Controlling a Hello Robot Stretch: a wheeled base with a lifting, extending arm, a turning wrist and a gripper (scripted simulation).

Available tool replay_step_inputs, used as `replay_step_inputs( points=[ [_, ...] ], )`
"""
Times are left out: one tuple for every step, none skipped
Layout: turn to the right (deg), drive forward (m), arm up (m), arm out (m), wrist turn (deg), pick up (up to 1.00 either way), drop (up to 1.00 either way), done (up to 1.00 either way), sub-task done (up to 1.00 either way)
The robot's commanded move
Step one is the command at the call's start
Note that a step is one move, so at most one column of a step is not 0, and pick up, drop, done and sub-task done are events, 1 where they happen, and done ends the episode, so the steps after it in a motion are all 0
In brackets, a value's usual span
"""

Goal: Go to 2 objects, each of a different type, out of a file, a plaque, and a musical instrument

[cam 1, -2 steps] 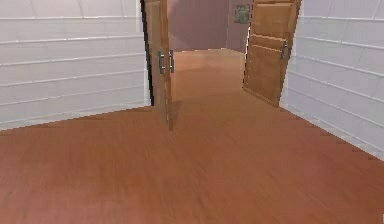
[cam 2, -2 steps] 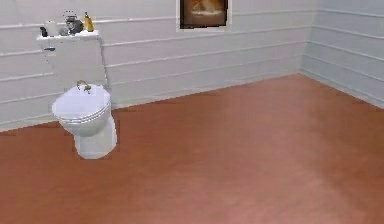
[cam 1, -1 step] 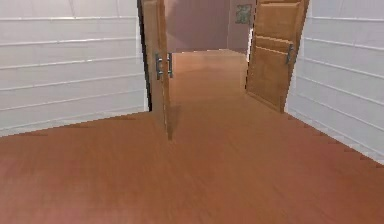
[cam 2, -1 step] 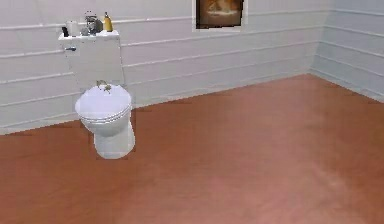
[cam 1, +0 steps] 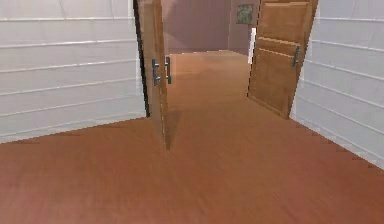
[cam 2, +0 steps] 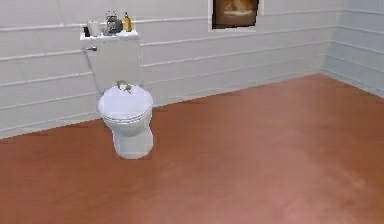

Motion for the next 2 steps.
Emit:
replay_step_inputs(
  points=[
    [9.0, 0.0, 0.0, 0.0, 0.0, 0.0, 0.0, 0.0, 0.0],
    [0.0, 1.0, 0.0, 0.0, 0.0, 0.0, 0.0, 0.0, 0.0]
  ],
)
